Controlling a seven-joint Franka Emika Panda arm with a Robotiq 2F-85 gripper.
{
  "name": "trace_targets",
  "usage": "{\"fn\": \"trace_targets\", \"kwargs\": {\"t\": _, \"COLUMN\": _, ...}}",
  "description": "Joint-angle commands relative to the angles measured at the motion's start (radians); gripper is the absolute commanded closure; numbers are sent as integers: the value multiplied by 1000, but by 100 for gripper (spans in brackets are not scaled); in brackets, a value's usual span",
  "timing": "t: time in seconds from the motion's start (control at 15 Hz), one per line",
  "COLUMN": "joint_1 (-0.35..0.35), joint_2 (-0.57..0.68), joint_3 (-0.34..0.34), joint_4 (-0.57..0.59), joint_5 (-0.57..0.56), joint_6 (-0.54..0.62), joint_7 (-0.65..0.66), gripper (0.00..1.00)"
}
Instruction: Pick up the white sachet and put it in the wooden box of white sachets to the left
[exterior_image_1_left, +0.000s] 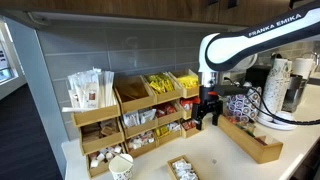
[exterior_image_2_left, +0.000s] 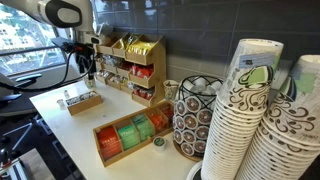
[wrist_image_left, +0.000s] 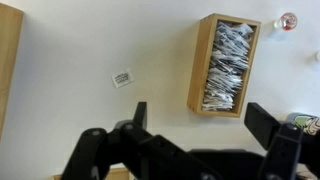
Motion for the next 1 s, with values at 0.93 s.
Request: {"fn": "trace_targets", "kwargs": {"t": 0.93, "joint_1": -3, "joint_2": 16, "joint_3": -17, "joint_4": -124, "joint_5": -51, "joint_6": 54, "joint_7": -211, "gripper": 0}}
